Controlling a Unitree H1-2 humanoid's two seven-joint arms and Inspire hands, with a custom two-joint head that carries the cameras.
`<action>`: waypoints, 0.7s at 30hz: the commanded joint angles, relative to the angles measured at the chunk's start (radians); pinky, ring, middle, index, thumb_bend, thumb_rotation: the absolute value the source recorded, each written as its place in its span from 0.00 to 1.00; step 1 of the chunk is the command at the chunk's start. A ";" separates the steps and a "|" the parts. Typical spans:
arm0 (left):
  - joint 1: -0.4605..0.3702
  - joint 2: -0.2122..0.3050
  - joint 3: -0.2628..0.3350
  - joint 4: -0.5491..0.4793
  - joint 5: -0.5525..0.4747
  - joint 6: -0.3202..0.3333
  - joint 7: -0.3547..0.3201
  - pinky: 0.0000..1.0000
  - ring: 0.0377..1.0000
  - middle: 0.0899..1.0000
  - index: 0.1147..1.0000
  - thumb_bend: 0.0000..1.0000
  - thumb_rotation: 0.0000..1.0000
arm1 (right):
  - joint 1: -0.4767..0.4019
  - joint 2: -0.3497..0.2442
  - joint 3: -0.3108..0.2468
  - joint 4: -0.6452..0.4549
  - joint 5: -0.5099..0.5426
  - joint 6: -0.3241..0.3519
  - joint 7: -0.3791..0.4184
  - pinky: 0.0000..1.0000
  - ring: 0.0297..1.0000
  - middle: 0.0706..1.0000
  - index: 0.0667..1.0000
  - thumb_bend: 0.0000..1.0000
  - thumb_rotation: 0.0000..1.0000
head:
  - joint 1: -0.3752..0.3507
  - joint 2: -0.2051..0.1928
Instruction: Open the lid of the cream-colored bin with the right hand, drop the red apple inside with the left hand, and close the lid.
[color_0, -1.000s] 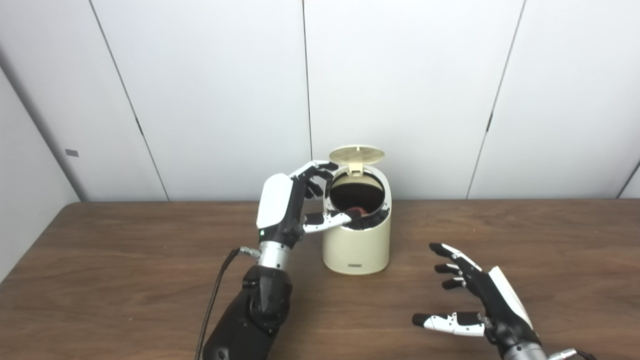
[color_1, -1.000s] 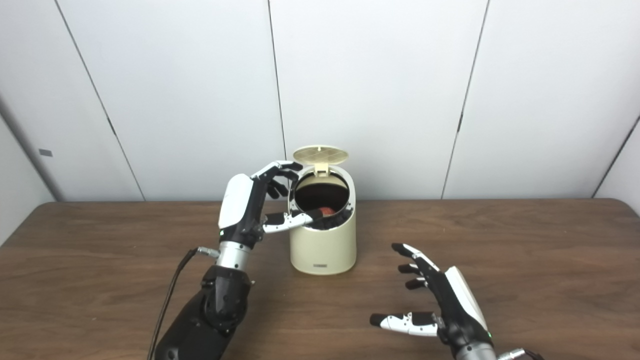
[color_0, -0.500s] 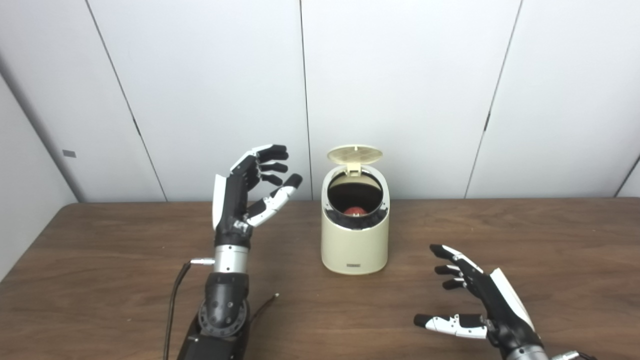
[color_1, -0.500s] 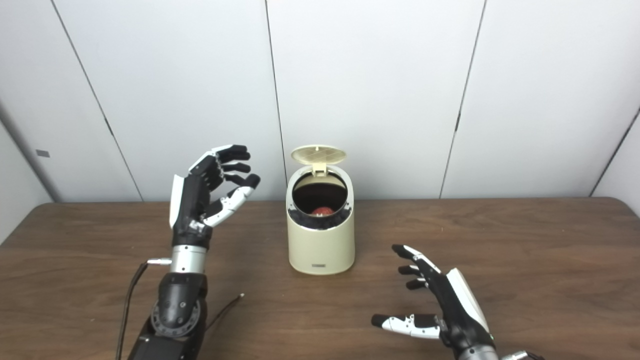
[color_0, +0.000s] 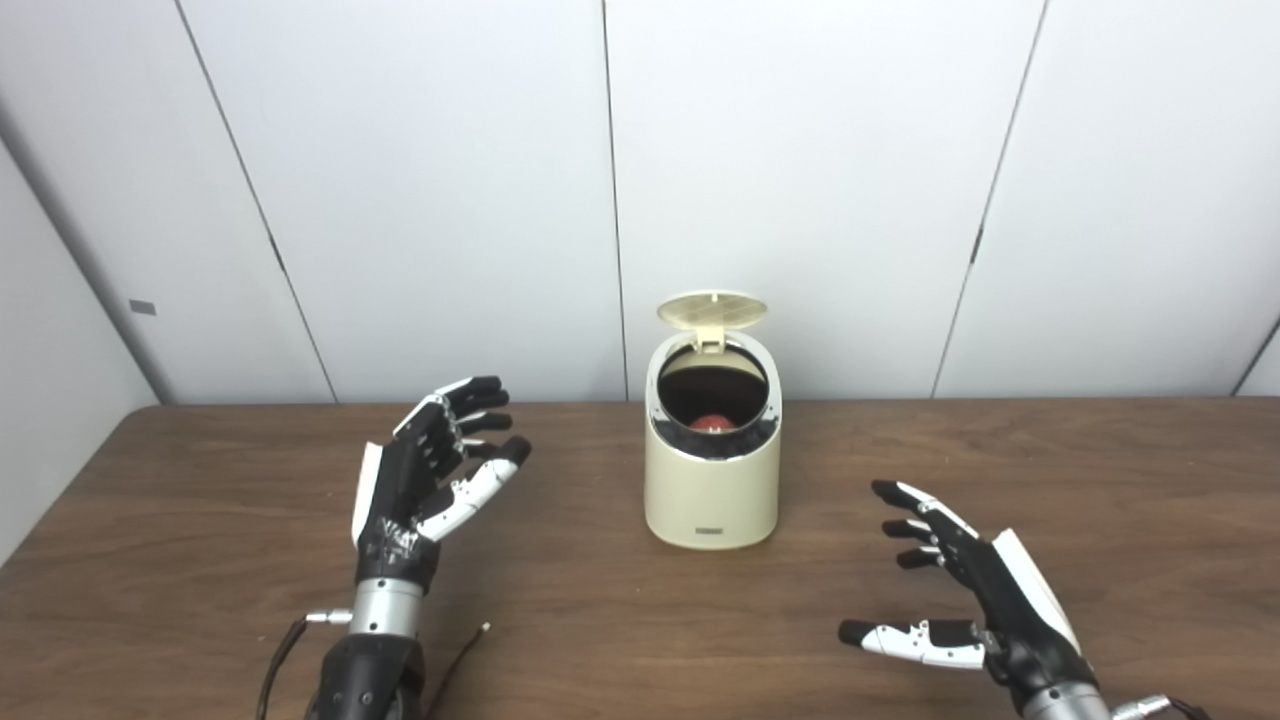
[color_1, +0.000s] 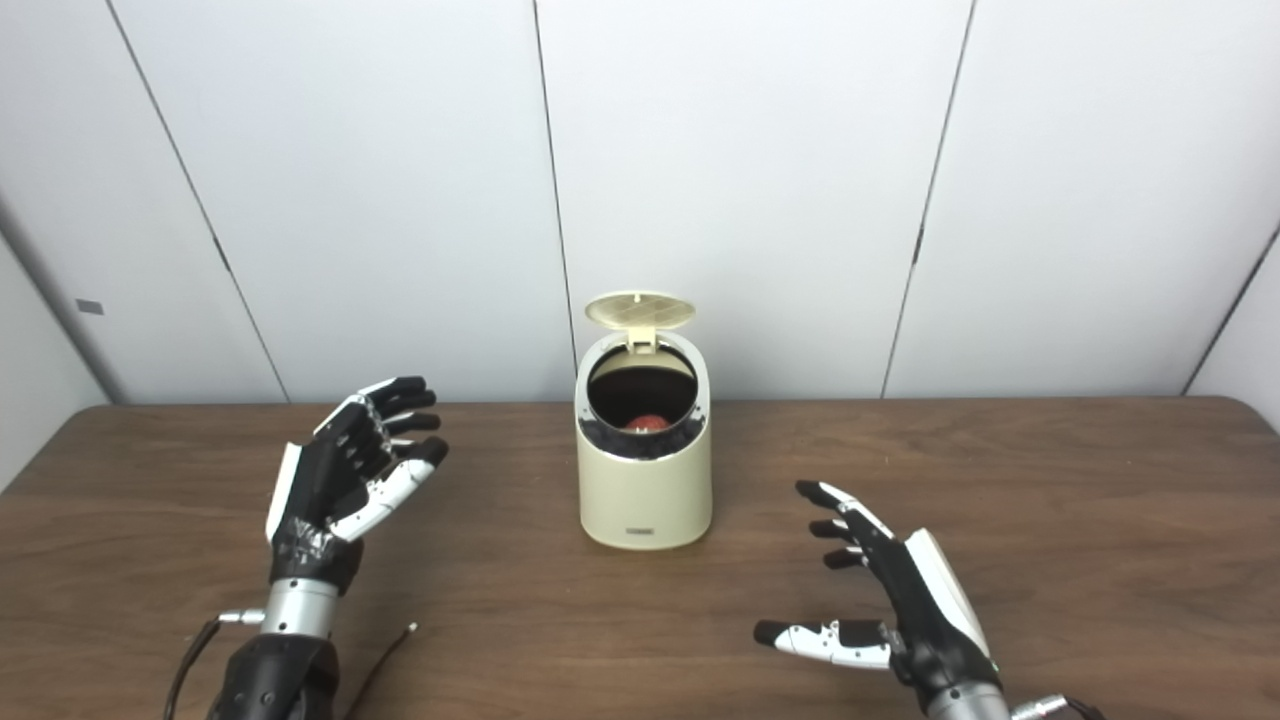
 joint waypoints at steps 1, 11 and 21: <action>-0.007 0.012 0.007 -0.037 -0.027 -0.009 -0.026 0.53 0.65 0.70 0.70 0.74 0.25 | -0.031 -0.007 -0.008 -0.012 0.006 -0.029 -0.016 0.69 0.79 0.88 0.84 0.62 0.10 | 0.001 0.000; 0.077 -0.018 0.010 0.014 -0.052 -0.023 -0.062 0.53 0.63 0.69 0.69 0.66 0.11 | -0.050 -0.026 -0.005 0.007 0.005 -0.048 -0.016 0.67 0.79 0.87 0.85 0.62 0.12 | 0.000 -0.010; 0.119 -0.045 -0.007 0.089 0.000 -0.039 -0.055 0.52 0.61 0.66 0.67 0.66 0.13 | -0.218 -0.078 -0.003 0.026 0.011 -0.052 0.010 0.66 0.78 0.86 0.84 0.63 0.22 | -0.029 -0.029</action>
